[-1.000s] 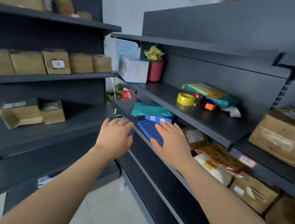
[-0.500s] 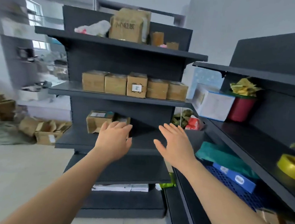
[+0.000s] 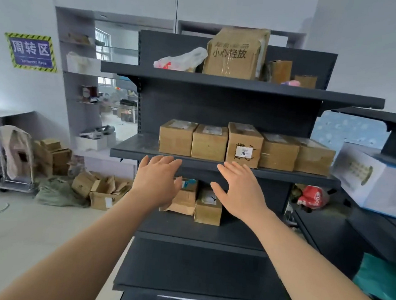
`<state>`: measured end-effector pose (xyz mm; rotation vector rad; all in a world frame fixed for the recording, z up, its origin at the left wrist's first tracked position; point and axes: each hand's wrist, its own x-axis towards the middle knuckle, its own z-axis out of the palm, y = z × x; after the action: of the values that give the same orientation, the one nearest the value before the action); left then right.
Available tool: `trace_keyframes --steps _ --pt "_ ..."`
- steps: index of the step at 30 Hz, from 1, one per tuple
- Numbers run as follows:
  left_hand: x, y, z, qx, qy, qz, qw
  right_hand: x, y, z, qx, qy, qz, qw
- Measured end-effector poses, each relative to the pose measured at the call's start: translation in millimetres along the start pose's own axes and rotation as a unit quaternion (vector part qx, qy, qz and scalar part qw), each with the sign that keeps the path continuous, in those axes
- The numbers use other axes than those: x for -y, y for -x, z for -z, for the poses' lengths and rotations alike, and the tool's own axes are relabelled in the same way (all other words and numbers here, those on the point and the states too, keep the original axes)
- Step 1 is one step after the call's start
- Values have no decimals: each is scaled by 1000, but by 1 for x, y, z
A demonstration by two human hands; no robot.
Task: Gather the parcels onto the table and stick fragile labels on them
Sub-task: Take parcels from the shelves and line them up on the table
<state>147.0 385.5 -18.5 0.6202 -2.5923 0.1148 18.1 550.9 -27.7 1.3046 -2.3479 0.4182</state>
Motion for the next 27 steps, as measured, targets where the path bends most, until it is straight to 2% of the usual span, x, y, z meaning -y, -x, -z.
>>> trace_keyframes --steps 7,17,24,27 --pt "60 -87 -16 -8 -1 3 1000 4 -100 -34 -6 -8 -13 1000" --pt "109 -208 -63 -2 -16 6 1000 -13 -229 -89 1 10 0 1000" --pt "135 -266 -111 56 100 24 993 -25 -293 -120 54 39 7 998" --pt "143 -273 -123 54 159 25 985 -26 -299 -126 59 33 6 998"
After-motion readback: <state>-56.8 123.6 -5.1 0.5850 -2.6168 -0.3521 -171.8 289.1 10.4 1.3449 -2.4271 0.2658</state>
